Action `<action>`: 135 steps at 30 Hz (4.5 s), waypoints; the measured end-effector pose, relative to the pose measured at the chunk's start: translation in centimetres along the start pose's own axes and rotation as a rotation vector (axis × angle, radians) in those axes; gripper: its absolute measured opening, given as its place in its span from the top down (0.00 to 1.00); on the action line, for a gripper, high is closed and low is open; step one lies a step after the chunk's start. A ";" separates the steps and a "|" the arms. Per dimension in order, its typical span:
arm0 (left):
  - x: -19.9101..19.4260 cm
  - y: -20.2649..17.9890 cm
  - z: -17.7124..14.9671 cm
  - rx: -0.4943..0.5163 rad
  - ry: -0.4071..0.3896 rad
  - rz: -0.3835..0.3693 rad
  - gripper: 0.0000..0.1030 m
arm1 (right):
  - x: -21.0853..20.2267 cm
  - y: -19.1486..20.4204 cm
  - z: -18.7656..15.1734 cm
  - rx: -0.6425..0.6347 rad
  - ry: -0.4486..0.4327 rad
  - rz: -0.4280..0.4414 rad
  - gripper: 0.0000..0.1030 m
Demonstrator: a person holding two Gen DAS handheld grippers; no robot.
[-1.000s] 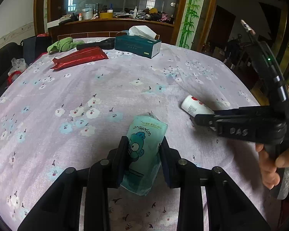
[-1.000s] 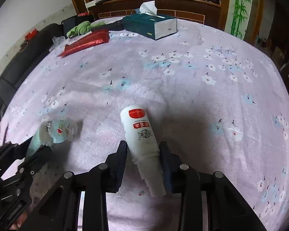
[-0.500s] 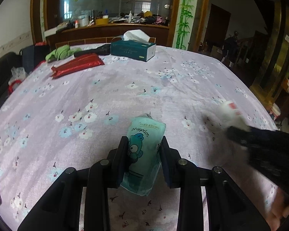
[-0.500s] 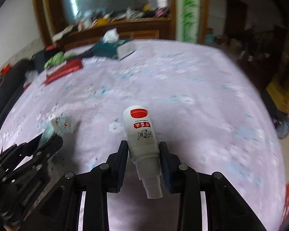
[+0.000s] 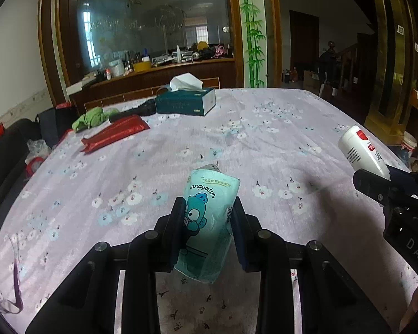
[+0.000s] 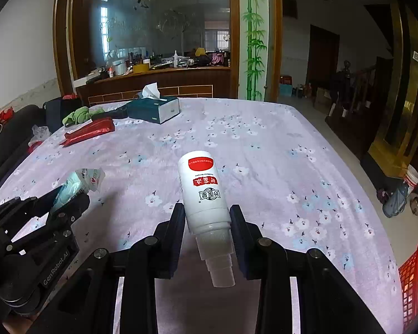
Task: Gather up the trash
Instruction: 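Carry the teal packet with the left tool toward the basket while the right tool carries the bottle, then open the left tool over the basket dropping the packet while the right tool drops the bottle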
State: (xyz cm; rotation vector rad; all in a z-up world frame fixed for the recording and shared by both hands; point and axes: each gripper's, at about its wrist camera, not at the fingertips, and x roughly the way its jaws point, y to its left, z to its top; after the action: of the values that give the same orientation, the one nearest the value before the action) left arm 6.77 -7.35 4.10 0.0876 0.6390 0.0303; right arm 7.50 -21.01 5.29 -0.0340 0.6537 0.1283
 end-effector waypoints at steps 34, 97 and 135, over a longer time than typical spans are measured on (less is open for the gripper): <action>-1.0 0.2 -0.2 -0.004 -0.027 0.016 0.71 | -1.3 -0.8 0.0 0.031 0.002 0.001 0.66; -16.9 -27.2 1.3 0.283 0.036 -0.661 0.70 | -25.6 -31.1 -12.9 0.592 -0.090 -0.168 0.66; -13.1 -39.2 1.1 0.329 0.092 -0.769 0.35 | -23.1 -37.5 -12.4 0.620 -0.061 -0.257 0.52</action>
State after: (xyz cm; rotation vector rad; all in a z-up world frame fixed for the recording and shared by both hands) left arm -3.04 -47.20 9.24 0.1537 0.7315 -0.8187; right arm -13.29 -61.54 9.12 0.4797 0.6004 -0.3226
